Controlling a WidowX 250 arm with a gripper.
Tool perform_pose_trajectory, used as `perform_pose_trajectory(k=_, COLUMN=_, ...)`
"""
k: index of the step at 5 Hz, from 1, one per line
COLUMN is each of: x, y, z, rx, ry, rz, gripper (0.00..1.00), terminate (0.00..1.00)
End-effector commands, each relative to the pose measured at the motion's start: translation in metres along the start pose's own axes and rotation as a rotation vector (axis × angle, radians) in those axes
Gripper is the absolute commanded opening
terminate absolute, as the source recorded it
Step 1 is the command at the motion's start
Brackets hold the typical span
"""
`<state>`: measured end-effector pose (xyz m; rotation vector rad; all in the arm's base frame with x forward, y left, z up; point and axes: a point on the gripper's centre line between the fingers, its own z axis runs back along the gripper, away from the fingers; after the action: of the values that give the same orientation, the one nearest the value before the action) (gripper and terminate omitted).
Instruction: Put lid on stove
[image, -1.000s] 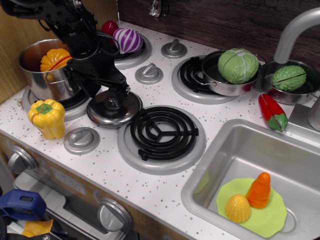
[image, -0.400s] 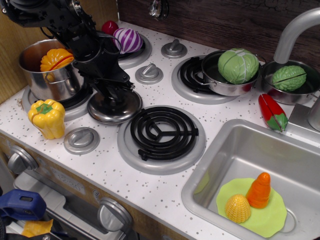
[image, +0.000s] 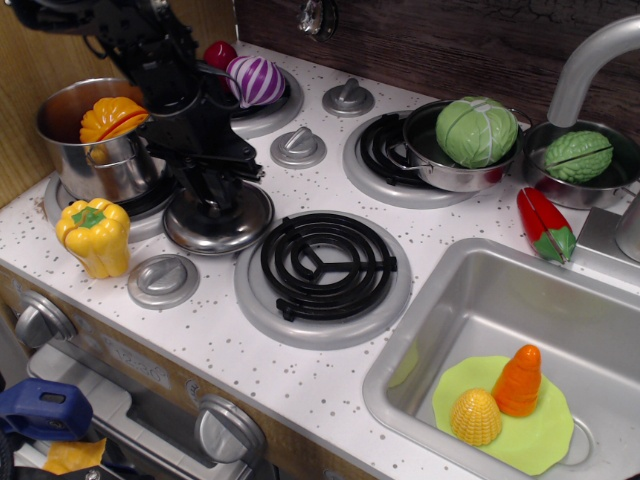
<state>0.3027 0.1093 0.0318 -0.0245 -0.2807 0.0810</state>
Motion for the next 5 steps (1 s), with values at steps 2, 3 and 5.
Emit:
perform_pose_trajectory(k=2, x=0.017, y=-0.056, z=0.036, rx=0.036, ry=-0.079, rz=0.172, gripper=0.00, terminate=0.00)
perform_pose_trajectory(k=3, x=0.005, y=-0.076, z=0.027, rx=0.039, ry=-0.113, rz=0.245, gripper=0.00, terminate=0.00)
perform_pose_trajectory(k=5, x=-0.002, y=-0.091, z=0.018, rx=0.050, ry=-0.146, rz=0.289, gripper=0.00, terminate=0.00)
